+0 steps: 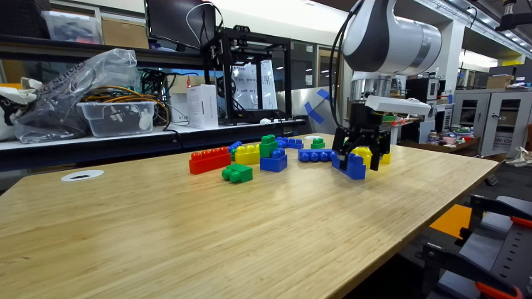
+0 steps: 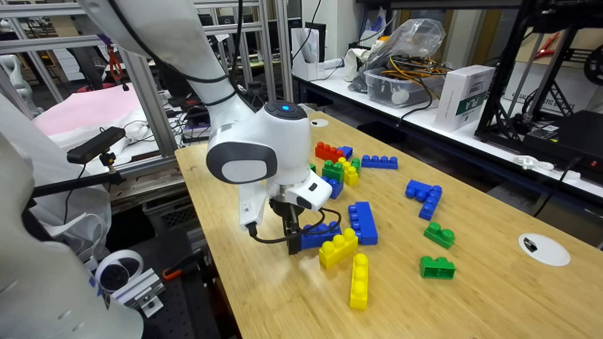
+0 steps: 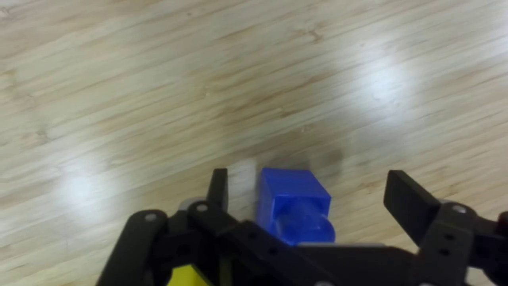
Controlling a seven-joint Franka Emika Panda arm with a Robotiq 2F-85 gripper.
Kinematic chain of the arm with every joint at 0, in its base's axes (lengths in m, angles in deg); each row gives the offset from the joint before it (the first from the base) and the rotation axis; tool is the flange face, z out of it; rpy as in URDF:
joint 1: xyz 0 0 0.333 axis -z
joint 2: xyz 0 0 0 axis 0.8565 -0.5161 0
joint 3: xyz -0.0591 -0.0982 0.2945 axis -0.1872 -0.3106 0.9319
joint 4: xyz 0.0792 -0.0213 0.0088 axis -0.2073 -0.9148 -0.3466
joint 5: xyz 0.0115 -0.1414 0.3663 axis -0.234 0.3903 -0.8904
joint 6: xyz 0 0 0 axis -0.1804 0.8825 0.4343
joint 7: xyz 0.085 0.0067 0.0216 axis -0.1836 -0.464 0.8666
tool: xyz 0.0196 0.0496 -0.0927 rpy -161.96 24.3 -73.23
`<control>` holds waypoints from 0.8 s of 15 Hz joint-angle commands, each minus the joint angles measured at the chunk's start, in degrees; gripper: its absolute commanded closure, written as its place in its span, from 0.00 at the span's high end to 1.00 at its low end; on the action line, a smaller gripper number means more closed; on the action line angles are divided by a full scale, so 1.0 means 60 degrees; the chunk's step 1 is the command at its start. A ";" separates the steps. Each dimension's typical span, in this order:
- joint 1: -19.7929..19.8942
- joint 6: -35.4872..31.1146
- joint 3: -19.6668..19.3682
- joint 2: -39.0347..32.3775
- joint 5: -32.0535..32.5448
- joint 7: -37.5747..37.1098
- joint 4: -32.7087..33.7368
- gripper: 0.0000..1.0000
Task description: Remove the blue building block from the center left of the table and put it on the blue and green one
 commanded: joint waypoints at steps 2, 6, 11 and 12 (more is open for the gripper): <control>0.0257 -0.0104 0.0212 -0.0079 -0.0237 0.0146 -0.0006 0.66; 0.0269 -0.0056 0.0206 -0.0079 -0.0226 0.0128 0.0011 0.38; 0.0222 -0.0020 0.0156 -0.0039 -0.0056 0.0001 0.0015 0.11; 0.0194 -0.0004 0.0129 0.0013 0.0066 -0.0023 0.0008 0.11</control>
